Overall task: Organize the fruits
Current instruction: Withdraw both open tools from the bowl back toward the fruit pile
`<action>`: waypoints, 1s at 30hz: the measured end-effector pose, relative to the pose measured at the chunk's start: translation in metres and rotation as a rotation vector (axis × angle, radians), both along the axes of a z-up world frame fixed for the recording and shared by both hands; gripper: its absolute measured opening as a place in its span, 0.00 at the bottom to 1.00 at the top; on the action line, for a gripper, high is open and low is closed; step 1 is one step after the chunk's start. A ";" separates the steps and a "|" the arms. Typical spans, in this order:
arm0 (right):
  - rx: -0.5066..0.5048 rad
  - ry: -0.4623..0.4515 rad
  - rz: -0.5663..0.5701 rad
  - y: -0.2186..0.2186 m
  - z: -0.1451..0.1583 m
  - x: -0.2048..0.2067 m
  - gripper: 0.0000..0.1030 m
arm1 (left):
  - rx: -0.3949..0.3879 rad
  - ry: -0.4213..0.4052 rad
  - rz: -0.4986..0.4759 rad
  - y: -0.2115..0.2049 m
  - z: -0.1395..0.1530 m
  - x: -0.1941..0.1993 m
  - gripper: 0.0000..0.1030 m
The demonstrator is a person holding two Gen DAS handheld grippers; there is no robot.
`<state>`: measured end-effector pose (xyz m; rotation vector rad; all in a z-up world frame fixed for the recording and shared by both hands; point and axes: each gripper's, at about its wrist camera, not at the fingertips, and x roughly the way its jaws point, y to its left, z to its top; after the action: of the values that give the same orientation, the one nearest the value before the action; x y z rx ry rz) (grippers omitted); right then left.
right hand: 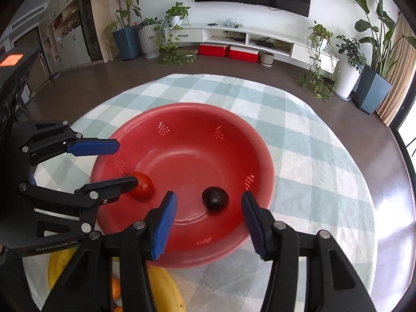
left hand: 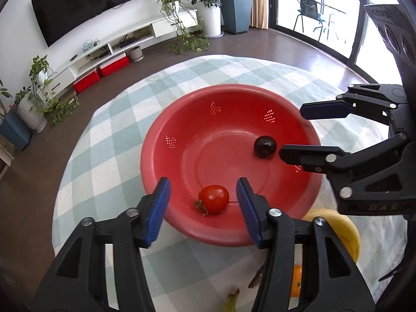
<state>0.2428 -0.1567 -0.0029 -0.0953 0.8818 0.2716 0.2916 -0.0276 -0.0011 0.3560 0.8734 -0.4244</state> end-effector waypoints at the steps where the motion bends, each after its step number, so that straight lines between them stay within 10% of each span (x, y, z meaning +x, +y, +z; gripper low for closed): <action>1: 0.031 -0.022 -0.003 -0.005 0.007 -0.011 0.72 | -0.007 -0.017 -0.002 0.004 0.006 -0.009 0.66; 7: 0.183 -0.112 -0.008 -0.027 0.026 -0.091 0.84 | -0.093 -0.064 0.041 0.039 0.030 -0.077 0.81; 18: 0.238 -0.156 -0.123 -0.025 -0.016 -0.192 0.84 | -0.452 0.127 0.337 0.084 -0.008 -0.195 0.85; 30: 0.205 -0.121 -0.086 -0.014 -0.029 -0.213 0.73 | -0.442 0.178 0.373 0.061 -0.021 -0.203 0.85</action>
<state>0.0303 -0.1712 -0.0322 0.1153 0.7323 0.2710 0.0888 0.0333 -0.0225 -0.2539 0.9670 -0.2927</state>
